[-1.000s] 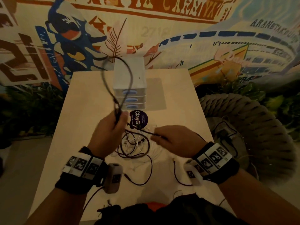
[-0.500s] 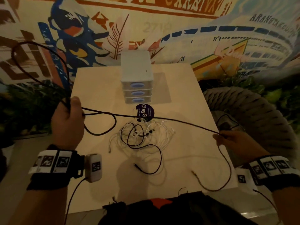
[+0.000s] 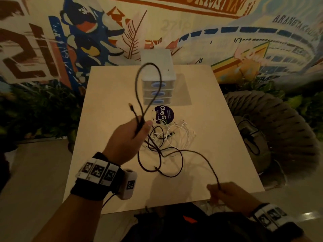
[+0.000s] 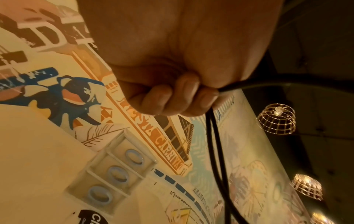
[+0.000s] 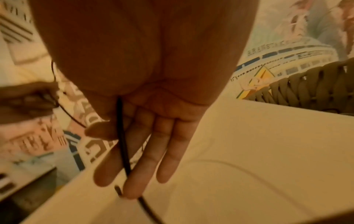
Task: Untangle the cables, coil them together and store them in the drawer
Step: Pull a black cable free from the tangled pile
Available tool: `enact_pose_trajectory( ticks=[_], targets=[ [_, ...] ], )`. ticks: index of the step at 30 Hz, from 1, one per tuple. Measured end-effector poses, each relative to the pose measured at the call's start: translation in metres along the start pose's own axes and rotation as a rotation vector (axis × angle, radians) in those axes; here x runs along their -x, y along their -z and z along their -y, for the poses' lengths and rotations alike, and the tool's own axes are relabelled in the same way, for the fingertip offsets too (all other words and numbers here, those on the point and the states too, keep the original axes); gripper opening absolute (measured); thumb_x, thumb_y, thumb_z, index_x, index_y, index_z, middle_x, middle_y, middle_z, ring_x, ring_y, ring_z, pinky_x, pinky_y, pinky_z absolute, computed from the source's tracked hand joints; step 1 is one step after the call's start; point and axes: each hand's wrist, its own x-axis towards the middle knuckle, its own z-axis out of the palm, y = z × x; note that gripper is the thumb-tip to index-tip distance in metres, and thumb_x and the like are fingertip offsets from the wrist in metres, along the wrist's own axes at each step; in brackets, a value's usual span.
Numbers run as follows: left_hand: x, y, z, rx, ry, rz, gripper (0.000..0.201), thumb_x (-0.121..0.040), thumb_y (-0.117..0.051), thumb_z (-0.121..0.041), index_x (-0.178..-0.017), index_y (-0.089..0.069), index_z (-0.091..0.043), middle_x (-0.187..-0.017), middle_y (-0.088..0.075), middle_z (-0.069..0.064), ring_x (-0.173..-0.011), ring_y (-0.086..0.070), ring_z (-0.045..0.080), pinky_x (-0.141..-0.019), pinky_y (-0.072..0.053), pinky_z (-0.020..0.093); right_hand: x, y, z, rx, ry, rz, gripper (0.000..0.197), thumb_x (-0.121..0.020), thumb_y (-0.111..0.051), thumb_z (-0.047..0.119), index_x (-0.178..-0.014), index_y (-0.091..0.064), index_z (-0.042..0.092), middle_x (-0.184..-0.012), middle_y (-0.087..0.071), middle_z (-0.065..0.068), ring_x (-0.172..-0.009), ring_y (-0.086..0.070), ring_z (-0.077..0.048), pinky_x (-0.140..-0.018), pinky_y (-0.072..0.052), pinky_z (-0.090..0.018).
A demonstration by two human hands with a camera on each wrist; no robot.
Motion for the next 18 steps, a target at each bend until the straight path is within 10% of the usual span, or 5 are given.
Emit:
enact_pose_trajectory(
  ticks=[4, 7, 9, 13, 18],
  targets=[
    [0.002, 0.001, -0.005, -0.045, -0.098, 0.107, 0.033, -0.1, -0.038, -0.054, -0.085, -0.052, -0.028, -0.059, -0.052, -0.003, -0.058, -0.054, 0.011, -0.051, -0.037, 0.025, -0.016, -0.012, -0.035, 0.198, -0.057, 0.172, 0.072, -0.051, -0.048, 0.102, -0.112, -0.056, 0.064, -0.126, -0.059, 0.026, -0.119, -0.058, 0.001, -0.103, -0.047, -0.027],
    [0.002, 0.004, -0.005, -0.113, -0.168, 0.132, 0.028, -0.104, -0.039, -0.051, -0.082, -0.043, -0.035, -0.058, -0.05, -0.005, -0.053, -0.051, 0.01, -0.052, -0.04, 0.032, -0.015, 0.011, -0.034, 0.368, -0.139, 0.188, 0.14, -0.04, -0.056, 0.1, -0.157, -0.015, 0.036, -0.157, -0.031, 0.009, -0.142, -0.039, -0.015, -0.114, -0.035, -0.027],
    [0.005, 0.006, -0.007, -0.136, -0.205, 0.144, 0.027, -0.103, -0.038, -0.052, -0.086, -0.046, -0.033, -0.058, -0.05, -0.006, -0.052, -0.049, 0.01, -0.051, -0.041, 0.032, -0.009, 0.039, -0.027, 0.47, -0.225, 0.155, 0.153, -0.041, -0.058, 0.097, -0.159, 0.011, 0.03, -0.165, -0.021, 0.0, -0.146, -0.034, -0.02, -0.115, -0.032, -0.029],
    [0.015, 0.002, -0.016, -0.231, -0.229, 0.216, 0.029, -0.103, -0.041, -0.052, -0.094, -0.053, -0.026, -0.059, -0.048, -0.01, -0.051, -0.045, 0.004, -0.052, -0.034, 0.026, 0.013, 0.092, 0.041, 0.339, 0.061, -0.243, 0.116, -0.056, -0.06, 0.094, -0.15, 0.0, 0.063, -0.156, -0.038, 0.009, -0.127, -0.052, -0.006, -0.105, -0.047, -0.035],
    [0.022, -0.01, -0.027, -0.256, -0.284, 0.278, 0.027, -0.101, -0.044, -0.054, -0.086, -0.044, -0.031, -0.06, -0.044, -0.011, -0.052, -0.043, 0.006, -0.052, -0.031, 0.026, 0.03, 0.11, 0.183, 0.068, 0.7, -0.47, 0.077, -0.083, -0.073, 0.048, -0.149, -0.033, 0.046, -0.136, -0.053, 0.026, -0.125, -0.054, 0.004, -0.101, -0.046, -0.017]
  ],
)
